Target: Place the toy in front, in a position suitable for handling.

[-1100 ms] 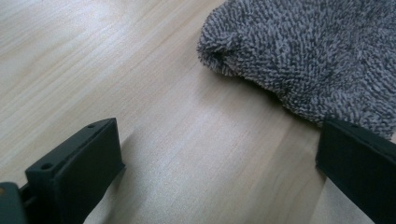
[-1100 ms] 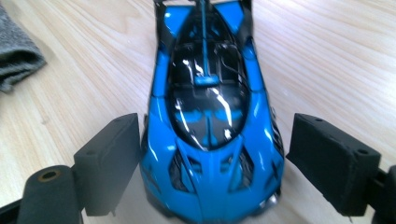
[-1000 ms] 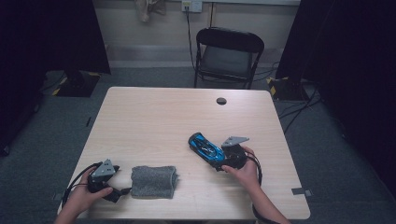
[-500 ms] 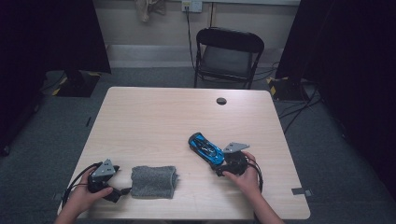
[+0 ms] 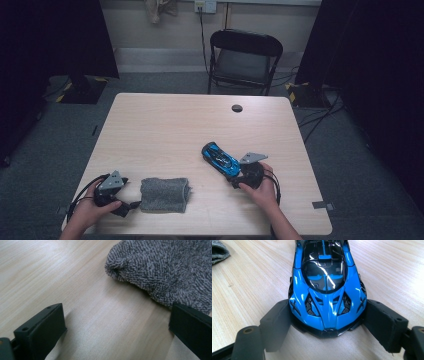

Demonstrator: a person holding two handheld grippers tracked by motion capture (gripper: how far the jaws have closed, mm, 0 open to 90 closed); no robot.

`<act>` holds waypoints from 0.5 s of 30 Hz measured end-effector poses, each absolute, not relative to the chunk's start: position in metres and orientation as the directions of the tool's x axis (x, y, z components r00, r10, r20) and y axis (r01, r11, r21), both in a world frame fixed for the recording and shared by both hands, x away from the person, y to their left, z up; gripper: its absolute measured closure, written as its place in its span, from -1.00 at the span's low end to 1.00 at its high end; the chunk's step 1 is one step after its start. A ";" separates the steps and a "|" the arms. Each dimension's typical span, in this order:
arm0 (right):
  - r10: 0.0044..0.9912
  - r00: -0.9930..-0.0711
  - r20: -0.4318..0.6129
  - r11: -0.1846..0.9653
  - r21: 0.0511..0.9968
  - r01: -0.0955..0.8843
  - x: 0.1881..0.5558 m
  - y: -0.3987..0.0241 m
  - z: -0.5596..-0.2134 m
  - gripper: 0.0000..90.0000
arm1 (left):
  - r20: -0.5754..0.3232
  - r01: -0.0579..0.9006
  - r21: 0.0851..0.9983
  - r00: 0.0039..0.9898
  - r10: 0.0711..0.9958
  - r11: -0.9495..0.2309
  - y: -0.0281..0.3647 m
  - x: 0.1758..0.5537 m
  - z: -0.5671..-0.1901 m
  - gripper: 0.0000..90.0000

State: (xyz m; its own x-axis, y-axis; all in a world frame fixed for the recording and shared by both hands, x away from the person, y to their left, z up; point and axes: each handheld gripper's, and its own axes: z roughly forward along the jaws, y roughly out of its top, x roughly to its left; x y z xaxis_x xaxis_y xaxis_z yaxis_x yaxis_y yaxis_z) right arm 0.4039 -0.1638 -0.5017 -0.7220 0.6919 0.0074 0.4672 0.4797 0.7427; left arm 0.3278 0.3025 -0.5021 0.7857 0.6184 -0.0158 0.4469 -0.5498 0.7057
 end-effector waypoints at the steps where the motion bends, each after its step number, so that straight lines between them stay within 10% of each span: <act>1: 0.692 -0.722 0.008 0.480 0.743 0.467 0.404 -0.164 -0.502 -0.50 | -0.016 0.447 0.699 0.790 0.612 -0.559 0.302 0.327 -0.501 -1.00; 4: 0.692 -0.722 0.007 0.480 0.743 0.467 0.404 -0.164 -0.502 -0.50 | -0.010 0.436 0.696 0.801 0.599 -0.571 0.301 0.327 -0.495 -0.56; 15: 0.692 -0.722 0.007 0.480 0.743 0.467 0.404 -0.164 -0.502 -0.50 | 0.006 0.398 0.692 0.831 0.556 -0.602 0.290 0.318 -0.472 -0.65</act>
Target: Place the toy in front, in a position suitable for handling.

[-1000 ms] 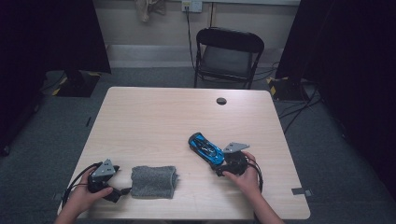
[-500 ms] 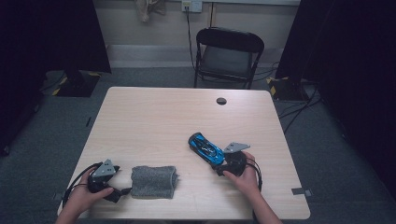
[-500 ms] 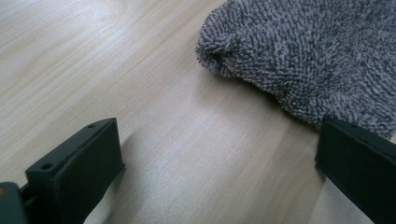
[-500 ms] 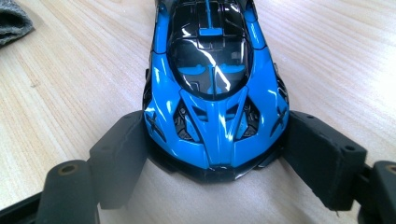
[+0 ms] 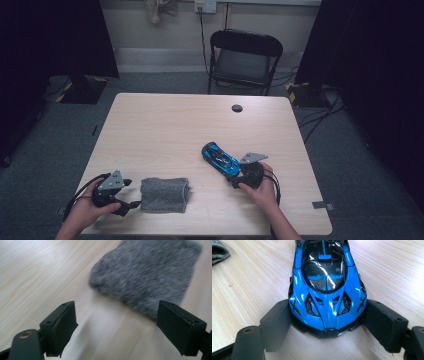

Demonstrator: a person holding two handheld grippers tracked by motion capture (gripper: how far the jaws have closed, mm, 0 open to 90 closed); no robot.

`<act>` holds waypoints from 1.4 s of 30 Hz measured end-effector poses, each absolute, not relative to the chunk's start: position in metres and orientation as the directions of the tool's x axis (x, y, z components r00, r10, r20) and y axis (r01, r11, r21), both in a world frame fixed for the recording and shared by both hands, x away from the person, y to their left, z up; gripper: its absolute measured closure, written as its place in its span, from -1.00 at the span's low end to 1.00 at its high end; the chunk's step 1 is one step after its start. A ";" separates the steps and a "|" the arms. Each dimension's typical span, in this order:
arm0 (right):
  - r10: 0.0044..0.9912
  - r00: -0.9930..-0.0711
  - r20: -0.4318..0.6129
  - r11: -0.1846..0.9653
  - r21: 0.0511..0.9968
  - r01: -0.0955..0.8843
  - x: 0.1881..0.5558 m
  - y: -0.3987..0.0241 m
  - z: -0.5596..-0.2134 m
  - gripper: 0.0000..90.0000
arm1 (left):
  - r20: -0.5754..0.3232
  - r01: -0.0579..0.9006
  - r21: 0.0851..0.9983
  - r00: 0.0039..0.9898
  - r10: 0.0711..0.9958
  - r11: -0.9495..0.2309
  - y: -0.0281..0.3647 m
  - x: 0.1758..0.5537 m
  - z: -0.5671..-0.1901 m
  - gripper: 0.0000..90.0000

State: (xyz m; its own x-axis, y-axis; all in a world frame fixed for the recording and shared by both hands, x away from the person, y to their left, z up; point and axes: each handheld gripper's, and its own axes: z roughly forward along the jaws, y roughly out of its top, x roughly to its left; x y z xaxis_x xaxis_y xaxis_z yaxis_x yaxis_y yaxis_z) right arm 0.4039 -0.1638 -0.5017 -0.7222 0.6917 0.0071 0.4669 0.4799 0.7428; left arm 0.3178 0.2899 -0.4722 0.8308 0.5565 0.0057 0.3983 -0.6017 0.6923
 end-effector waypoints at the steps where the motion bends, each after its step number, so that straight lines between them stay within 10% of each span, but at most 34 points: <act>1: 0.692 -0.722 0.007 0.480 0.743 0.467 0.404 -0.164 -0.502 -0.50 | 0.016 0.384 0.697 0.836 0.548 -0.606 0.286 0.317 -0.469 -0.65; 42: 0.693 -0.721 0.005 0.481 0.742 0.467 0.404 -0.164 -0.502 -0.49 | -0.043 0.292 0.719 0.924 0.379 -0.630 0.191 0.347 -0.483 -0.65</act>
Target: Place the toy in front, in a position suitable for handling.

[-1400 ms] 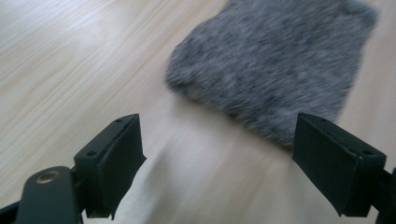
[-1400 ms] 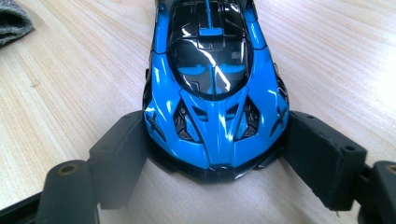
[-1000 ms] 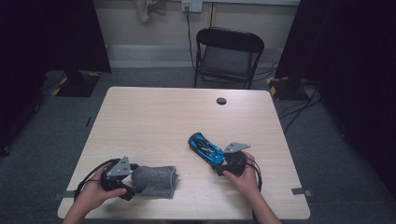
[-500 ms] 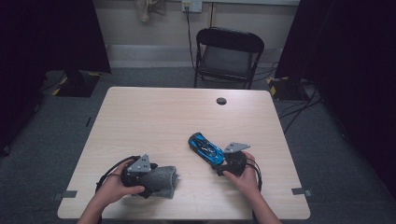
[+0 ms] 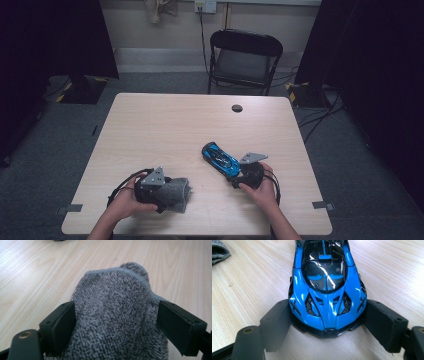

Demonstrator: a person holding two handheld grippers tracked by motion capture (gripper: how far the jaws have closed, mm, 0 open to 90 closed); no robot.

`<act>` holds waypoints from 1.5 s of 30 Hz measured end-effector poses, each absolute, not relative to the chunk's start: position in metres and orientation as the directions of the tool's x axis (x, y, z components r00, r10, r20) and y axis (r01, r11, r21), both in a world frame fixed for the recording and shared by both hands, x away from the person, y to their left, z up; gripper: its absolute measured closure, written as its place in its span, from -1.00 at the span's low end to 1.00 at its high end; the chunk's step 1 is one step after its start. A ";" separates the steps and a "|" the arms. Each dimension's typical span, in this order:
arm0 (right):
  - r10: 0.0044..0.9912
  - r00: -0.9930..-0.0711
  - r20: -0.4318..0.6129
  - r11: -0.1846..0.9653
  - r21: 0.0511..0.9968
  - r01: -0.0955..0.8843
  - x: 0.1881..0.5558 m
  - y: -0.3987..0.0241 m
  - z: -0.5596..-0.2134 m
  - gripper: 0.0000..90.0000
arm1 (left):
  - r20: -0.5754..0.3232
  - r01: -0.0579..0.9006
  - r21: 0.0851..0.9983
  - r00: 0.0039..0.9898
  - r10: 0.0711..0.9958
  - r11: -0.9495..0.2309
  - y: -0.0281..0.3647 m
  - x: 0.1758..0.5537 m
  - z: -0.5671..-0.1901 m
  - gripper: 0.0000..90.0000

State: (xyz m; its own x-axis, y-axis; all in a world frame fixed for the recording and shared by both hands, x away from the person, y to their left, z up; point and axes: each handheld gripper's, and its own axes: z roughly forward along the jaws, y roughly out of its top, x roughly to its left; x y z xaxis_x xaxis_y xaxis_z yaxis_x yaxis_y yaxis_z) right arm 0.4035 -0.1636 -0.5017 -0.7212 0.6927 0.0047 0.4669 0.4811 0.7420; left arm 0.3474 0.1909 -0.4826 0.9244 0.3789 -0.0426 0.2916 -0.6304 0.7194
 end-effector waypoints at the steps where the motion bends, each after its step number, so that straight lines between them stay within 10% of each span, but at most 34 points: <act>1: 0.693 -0.721 0.005 0.481 0.742 0.467 0.404 -0.164 -0.502 -0.49 | -0.046 0.293 0.717 0.925 0.377 -0.632 0.191 0.348 -0.483 -0.65; 33: 0.693 -0.721 0.005 0.481 0.742 0.467 0.404 -0.164 -0.502 -0.49 | -0.020 0.279 0.708 0.926 0.377 -0.648 0.192 0.350 -0.493 -0.36; 45: 0.693 -0.721 0.005 0.481 0.742 0.467 0.404 -0.164 -0.502 -0.49 | -0.022 0.302 0.697 0.915 0.402 -0.650 0.192 0.351 -0.490 0.06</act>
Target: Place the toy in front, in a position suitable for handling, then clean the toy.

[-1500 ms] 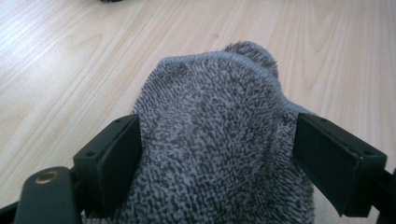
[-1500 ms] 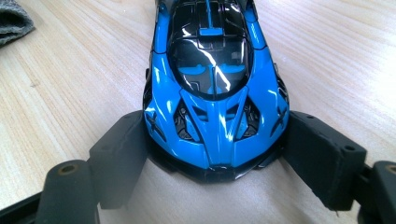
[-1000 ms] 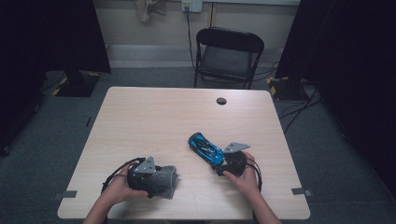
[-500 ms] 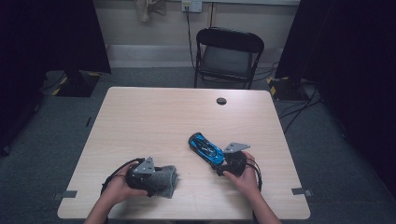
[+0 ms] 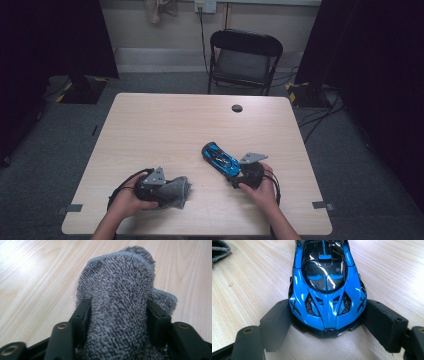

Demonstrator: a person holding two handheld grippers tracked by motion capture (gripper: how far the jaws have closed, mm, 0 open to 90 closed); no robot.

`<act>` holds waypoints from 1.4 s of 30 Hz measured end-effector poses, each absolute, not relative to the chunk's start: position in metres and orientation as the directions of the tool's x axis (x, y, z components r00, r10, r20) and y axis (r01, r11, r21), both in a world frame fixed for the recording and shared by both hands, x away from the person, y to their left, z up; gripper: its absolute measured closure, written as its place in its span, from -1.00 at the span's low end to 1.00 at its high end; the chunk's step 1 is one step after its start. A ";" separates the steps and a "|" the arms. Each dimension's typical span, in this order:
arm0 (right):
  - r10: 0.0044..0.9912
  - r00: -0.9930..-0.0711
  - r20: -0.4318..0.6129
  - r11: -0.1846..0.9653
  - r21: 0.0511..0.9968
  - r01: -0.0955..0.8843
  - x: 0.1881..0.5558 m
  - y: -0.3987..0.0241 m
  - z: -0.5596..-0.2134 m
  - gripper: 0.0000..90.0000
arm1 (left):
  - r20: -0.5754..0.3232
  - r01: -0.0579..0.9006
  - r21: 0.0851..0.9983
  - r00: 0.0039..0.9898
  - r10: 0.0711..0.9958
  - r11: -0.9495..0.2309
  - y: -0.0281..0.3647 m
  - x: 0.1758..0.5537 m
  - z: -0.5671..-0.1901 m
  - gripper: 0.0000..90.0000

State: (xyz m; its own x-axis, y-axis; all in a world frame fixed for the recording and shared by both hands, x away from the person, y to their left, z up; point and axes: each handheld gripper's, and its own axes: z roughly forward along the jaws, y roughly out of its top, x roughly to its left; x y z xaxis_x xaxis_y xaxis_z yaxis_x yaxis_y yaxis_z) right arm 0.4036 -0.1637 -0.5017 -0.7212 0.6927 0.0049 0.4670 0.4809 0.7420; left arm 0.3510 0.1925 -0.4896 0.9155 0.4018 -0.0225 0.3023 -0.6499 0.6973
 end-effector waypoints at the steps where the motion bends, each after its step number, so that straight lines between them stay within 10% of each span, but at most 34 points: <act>1: 0.692 -0.721 0.005 0.481 0.742 0.467 0.404 -0.164 -0.502 -0.49 | -0.030 0.316 0.699 0.909 0.415 -0.642 0.193 0.351 -0.490 0.06; 12: 0.692 -0.722 0.005 0.481 0.742 0.466 0.404 -0.164 -0.502 -0.50 | -0.015 0.366 0.661 0.879 0.477 -0.655 0.187 0.352 -0.483 0.38; 42: 0.691 -0.723 0.006 0.481 0.743 0.466 0.404 -0.164 -0.502 -0.49 | -0.204 0.478 0.779 0.805 0.557 -0.407 0.148 0.379 -0.450 0.48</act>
